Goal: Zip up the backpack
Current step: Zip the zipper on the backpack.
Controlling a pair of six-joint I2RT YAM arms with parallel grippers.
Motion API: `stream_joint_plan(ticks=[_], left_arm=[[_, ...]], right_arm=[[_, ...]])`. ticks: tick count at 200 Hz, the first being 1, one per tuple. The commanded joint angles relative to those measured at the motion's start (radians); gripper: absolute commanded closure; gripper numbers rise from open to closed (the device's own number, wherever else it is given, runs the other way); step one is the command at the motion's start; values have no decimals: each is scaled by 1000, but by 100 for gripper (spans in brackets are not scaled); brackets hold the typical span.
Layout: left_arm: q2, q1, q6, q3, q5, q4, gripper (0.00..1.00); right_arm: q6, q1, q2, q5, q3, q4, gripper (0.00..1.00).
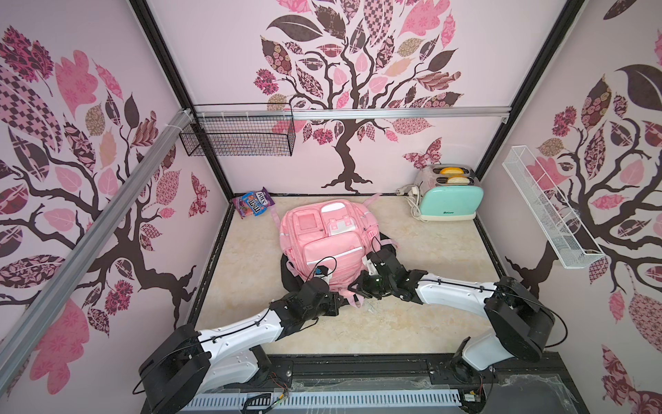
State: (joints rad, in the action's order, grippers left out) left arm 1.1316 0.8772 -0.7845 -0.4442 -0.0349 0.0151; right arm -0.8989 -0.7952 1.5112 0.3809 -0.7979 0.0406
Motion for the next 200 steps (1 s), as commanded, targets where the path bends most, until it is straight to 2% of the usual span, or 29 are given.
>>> stream_joint_plan(ticks=[1,49,109,153,200], left_arm=[[-9,3,9,-10,17,64,100],[3,-10,1,4,29,62,100],[33,-17,1,-7,35,78,100],[51,-17,-5,4,12,44,100],[96,-16,-21,22,-31,-45,100]], right_arm=[[139,2,-86,61,-55,65,100],[221,67,-147,56,-40,168,100],[238,142,-142,59,-6,172,100],[164,142,-113,60,12,133,100],[-5,141,-168,-67,94,116,66]])
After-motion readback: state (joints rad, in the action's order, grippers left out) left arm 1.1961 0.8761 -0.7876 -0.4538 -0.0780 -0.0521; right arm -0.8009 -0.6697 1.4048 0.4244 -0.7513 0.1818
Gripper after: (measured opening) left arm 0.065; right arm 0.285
